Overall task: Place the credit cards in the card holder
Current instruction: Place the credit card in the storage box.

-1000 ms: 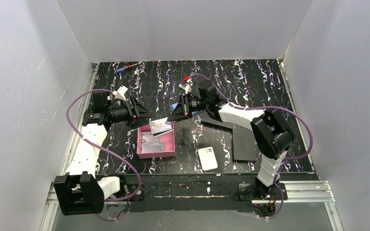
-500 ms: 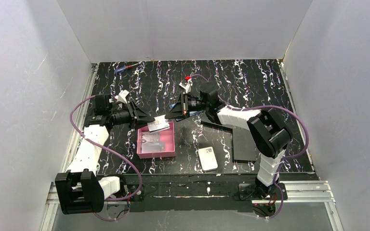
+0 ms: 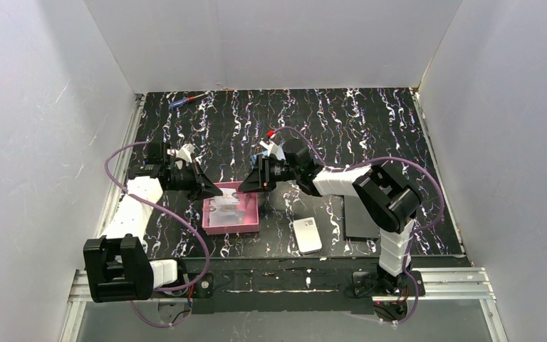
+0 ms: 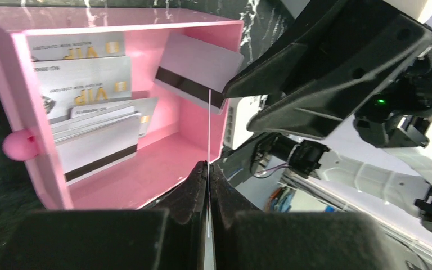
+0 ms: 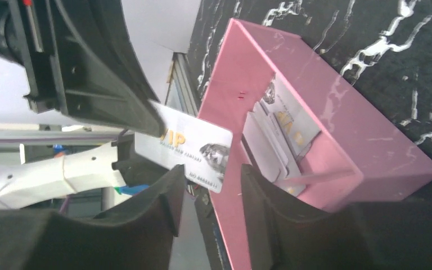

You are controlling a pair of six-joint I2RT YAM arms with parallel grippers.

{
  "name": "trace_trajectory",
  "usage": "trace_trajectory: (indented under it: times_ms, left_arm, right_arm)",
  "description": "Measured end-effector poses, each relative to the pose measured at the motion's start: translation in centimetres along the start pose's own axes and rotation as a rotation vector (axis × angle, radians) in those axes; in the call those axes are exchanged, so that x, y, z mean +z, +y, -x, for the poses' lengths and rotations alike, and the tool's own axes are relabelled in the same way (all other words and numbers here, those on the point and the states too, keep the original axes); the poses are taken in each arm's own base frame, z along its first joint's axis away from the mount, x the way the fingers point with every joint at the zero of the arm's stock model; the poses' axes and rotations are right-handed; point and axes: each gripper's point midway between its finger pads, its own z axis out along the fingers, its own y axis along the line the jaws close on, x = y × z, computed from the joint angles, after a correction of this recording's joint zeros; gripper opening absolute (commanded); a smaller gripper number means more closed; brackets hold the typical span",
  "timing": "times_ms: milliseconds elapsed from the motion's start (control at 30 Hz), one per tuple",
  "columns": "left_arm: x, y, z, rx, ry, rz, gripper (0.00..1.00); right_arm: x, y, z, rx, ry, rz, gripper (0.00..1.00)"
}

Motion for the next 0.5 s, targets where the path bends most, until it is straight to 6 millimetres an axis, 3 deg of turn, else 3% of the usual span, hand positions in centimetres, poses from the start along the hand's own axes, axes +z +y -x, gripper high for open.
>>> trace_trajectory:
  times_ms: [200,500]
  left_arm:
    - [-1.0,-0.2,0.7,0.074,-0.02,0.049,0.0]
    - [-1.9,-4.0,1.1,0.135,-0.047,-0.108,0.0]
  right_arm:
    - [-1.0,0.1,0.3,-0.13,0.0,-0.075,0.67]
    - [-4.1,2.6,2.4,-0.346,0.058,-0.123,0.74]
